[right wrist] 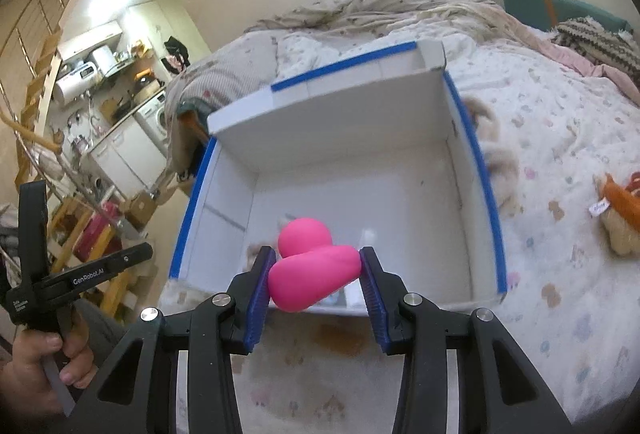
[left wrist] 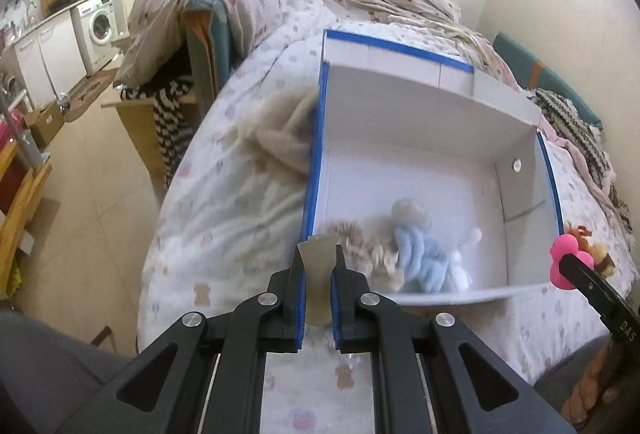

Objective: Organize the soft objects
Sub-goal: 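Carry the pink plush and beige piece into the box and open both tools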

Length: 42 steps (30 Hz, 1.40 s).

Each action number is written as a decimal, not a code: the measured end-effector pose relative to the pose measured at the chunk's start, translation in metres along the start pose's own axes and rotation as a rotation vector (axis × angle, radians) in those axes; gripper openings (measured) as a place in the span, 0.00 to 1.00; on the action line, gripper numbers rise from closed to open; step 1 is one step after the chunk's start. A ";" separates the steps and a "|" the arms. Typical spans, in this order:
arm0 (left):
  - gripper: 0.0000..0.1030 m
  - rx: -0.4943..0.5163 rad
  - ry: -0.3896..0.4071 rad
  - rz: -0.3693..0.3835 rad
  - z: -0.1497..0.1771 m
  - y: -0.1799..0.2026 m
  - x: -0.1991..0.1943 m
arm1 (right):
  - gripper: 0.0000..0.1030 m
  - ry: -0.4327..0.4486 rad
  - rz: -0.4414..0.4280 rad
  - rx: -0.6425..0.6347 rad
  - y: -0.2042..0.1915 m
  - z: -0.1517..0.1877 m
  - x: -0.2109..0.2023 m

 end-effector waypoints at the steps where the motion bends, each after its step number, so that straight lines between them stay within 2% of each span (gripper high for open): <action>1: 0.09 0.004 0.005 -0.003 -0.007 0.002 0.000 | 0.43 0.008 0.001 -0.002 0.001 -0.005 0.000; 7: 0.09 0.030 0.016 -0.008 -0.035 0.019 0.003 | 0.43 0.026 0.034 -0.044 0.007 -0.034 0.013; 13: 0.09 0.080 -0.005 -0.039 -0.048 0.041 0.022 | 0.43 0.021 0.066 -0.054 0.017 -0.049 0.038; 16: 0.09 0.115 -0.024 -0.057 -0.051 0.053 0.035 | 0.43 -0.024 0.021 -0.024 0.025 -0.045 0.052; 22: 0.09 0.170 -0.045 -0.085 -0.054 0.070 0.058 | 0.43 -0.066 0.020 -0.007 0.031 -0.038 0.065; 29: 0.09 0.196 -0.084 -0.115 -0.056 0.082 0.088 | 0.43 -0.129 0.054 0.014 0.042 -0.038 0.084; 34: 0.09 0.219 -0.117 -0.138 -0.055 0.089 0.110 | 0.43 -0.168 0.124 -0.039 0.038 -0.035 0.099; 42: 0.09 0.234 -0.163 -0.160 -0.054 0.093 0.138 | 0.43 -0.228 0.147 -0.045 0.041 -0.031 0.111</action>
Point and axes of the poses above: each gripper's, at about its wrist camera, not at the fingertips, and x roughly the way its jaws point, y to its right, z to its underside, the point moved 3 cm from there along x, roughly the way its jaws point, and after that the axes turned 6 degrees about -y, right-handed, at the moved point
